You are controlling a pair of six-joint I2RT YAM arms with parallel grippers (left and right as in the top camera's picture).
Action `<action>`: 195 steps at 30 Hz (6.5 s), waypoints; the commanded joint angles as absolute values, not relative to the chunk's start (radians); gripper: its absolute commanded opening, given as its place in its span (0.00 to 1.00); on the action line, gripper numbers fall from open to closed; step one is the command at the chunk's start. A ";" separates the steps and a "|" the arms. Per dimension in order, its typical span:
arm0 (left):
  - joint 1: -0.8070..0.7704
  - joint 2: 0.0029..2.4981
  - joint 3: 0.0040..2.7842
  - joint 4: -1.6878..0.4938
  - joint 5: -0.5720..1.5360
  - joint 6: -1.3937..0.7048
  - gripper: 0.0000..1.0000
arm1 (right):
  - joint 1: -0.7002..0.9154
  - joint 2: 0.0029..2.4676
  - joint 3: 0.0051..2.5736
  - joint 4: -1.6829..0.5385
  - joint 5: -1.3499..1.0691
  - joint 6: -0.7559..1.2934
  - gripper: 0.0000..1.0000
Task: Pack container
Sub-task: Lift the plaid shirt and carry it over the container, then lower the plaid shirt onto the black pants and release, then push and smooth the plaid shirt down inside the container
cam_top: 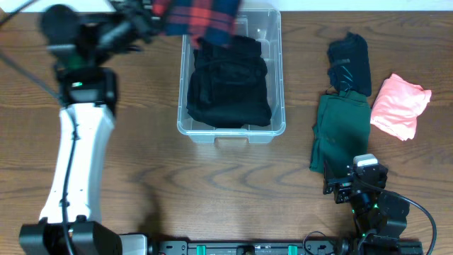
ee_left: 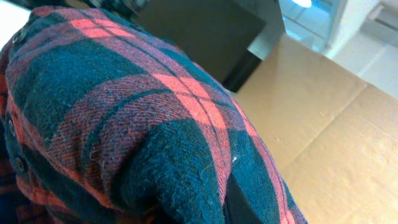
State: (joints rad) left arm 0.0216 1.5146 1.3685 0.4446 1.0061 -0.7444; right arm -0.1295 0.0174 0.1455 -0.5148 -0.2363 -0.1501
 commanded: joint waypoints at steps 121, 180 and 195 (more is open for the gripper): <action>-0.419 2.037 1.353 0.043 0.247 -0.179 0.74 | -0.123 0.014 0.142 -0.515 -0.243 -0.151 0.99; -0.469 1.607 1.454 -0.434 0.264 -0.215 0.60 | -0.123 0.014 0.142 -0.515 -0.243 -0.151 0.99; -0.464 1.905 1.451 -0.013 0.246 -0.147 0.61 | -0.123 0.014 0.142 -0.515 -0.243 -0.151 0.99</action>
